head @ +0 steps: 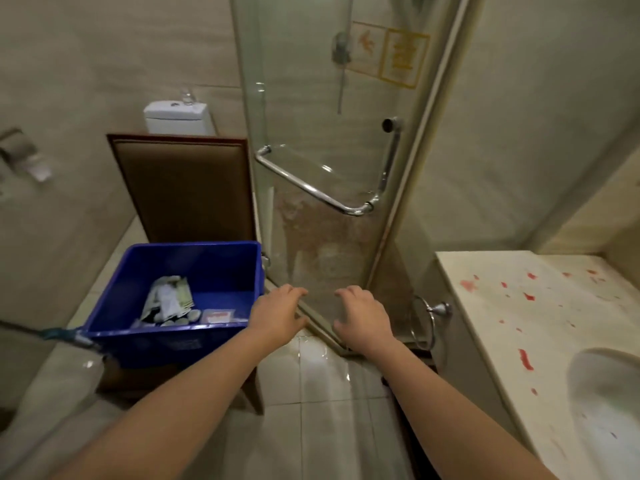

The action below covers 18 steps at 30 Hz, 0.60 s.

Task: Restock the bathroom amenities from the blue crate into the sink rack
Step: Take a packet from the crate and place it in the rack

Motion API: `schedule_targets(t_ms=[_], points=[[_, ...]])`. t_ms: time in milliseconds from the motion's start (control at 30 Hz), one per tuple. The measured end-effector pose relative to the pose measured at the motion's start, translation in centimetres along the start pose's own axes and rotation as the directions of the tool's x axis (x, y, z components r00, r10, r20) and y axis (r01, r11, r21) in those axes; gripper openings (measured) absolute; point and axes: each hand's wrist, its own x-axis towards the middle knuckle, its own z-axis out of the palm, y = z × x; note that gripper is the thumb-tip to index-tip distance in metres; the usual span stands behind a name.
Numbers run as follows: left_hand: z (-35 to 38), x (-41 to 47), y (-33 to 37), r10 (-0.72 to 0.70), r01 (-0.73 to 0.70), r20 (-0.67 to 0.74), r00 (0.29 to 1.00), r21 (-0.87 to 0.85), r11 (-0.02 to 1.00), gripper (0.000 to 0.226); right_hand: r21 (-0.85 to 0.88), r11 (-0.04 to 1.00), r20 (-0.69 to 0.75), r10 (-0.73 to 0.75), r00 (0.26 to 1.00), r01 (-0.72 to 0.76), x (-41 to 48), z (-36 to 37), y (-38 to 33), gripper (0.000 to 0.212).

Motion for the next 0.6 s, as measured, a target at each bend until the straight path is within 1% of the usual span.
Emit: schedule_targets(t_ms=[267, 467, 600], points=[[-1.1, -3.0, -6.6, -0.193, 0.193, -0.018, 0.981, -0.018, 0.981, 0.056, -0.033, 0.983, 0.095, -0.177, 0.980, 0.181, 3.9, 2.1, -6.7, 0.056], [-2.0, -3.5, -11.0, -0.356, 0.354, -0.043, 0.933, -0.058, 0.933, 0.052, -0.009, 0.942, 0.150, -0.331, 0.932, 0.336, 8.5, 3.3, -11.0, 0.052], [-2.8, -2.2, -13.5, -0.453, 0.448, -0.066, 0.889, -0.082, 0.890, 0.054, -0.022, 0.900, 0.198, -0.423, 0.884, 0.435, 12.8, 3.6, -13.3, 0.056]])
